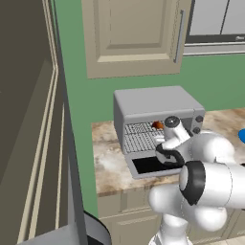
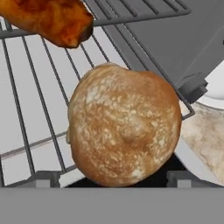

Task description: Open the toaster oven door. Place the bread on the bottom rack in the toaster oven and place the chicken drumstick on the top rack.

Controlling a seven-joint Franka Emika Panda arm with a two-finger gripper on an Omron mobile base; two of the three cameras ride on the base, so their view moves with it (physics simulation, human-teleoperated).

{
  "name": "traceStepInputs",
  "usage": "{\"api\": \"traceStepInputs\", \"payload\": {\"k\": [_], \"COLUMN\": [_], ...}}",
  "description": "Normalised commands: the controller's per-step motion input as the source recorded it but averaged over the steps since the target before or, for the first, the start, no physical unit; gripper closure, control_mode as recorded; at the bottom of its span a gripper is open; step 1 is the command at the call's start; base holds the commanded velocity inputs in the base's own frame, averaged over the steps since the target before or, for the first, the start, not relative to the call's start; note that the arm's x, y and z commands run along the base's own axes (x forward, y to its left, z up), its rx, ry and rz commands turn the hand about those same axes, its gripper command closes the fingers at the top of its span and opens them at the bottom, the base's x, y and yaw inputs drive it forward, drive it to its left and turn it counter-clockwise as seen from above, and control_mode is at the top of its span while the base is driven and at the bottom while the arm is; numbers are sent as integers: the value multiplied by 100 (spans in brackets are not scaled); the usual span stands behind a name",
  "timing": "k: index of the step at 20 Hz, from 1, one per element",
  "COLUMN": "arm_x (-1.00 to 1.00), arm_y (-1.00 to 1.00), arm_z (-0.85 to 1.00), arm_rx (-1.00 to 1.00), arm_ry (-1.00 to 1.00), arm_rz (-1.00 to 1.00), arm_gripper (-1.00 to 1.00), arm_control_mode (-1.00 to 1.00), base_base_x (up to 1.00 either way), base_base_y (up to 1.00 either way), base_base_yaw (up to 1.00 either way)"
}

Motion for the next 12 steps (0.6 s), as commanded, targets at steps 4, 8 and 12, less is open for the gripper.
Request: {"api": "traceStepInputs", "payload": {"k": [4, 8, 12], "arm_x": [4, 21, 38], "arm_y": [1, 0, 1], "arm_z": [0, 7, 0], "arm_rx": [5, 5, 1], "arm_ry": [-15, -16, -15], "arm_rz": [0, 0, 0], "arm_gripper": [-100, -100, -100], "arm_control_mode": [-100, -100, -100], "base_base_x": [0, 0, 0], "base_base_y": [0, 0, 0], "base_base_yaw": [0, 0, 0]}}
